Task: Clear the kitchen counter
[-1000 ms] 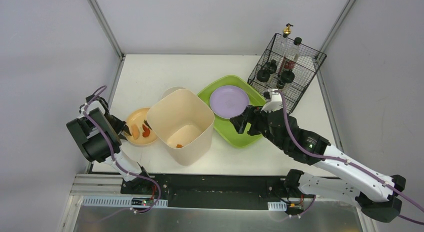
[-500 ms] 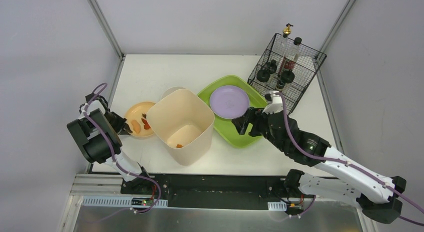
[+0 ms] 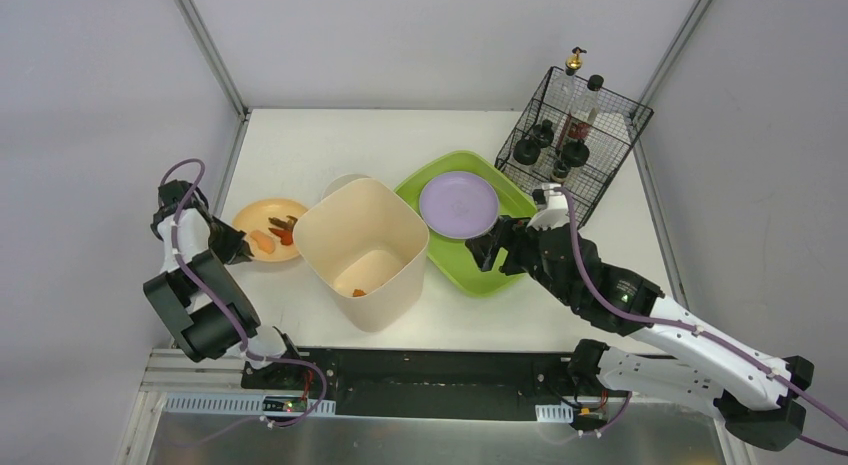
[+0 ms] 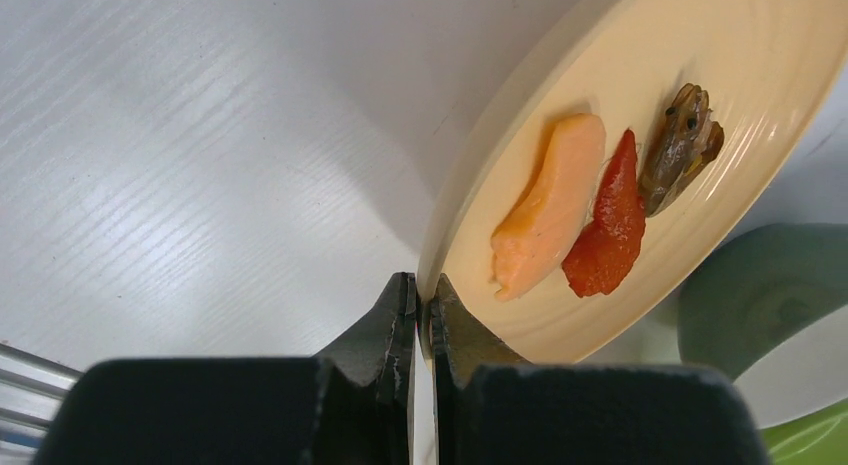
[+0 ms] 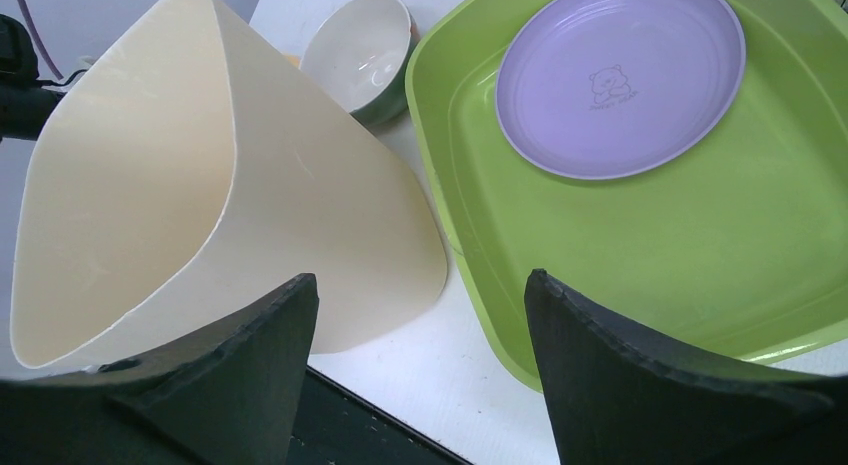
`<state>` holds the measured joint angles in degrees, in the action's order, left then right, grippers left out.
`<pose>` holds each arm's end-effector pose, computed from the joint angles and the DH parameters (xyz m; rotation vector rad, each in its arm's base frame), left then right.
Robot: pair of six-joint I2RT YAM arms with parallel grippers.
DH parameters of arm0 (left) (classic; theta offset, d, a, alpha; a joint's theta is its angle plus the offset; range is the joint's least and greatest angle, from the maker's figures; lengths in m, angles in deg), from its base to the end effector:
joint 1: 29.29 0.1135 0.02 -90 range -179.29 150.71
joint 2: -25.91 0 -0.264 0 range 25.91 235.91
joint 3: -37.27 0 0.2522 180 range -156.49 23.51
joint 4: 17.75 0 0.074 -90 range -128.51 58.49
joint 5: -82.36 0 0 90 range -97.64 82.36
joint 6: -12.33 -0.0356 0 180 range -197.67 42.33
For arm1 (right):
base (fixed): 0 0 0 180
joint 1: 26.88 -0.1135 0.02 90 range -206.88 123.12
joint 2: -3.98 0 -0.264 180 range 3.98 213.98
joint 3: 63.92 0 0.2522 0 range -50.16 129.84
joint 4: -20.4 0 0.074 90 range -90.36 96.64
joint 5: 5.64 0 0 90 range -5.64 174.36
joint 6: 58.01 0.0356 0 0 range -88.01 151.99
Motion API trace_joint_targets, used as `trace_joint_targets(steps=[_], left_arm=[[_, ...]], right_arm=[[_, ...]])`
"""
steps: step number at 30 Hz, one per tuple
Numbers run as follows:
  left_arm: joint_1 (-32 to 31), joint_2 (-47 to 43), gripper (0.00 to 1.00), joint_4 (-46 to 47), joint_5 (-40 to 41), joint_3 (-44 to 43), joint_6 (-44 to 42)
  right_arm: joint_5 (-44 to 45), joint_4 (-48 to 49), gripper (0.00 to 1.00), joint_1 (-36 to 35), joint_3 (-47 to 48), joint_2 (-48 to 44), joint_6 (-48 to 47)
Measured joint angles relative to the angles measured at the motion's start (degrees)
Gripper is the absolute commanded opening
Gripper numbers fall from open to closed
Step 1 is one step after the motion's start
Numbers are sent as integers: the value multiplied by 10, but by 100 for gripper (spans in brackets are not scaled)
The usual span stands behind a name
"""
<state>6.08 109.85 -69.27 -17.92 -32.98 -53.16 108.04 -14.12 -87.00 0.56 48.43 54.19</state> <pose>0.2343 0.1586 0.2174 -1.2959 2.3565 -0.1849 0.0979 0.1418 0.3581 -0.3128 1.8228 0.6423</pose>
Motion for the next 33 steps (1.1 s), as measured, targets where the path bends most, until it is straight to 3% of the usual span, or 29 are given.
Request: trace_joint_targets(steps=[18, 33], left_arm=[[15, -152, 0, -10, -68, 6, 81], [15, -166, 0, -59, -139, -139, 156]], right_arm=[[-5, 0, 78, 0, 0, 21, 1], [-8, 0, 78, 0, 12, 59, 1]])
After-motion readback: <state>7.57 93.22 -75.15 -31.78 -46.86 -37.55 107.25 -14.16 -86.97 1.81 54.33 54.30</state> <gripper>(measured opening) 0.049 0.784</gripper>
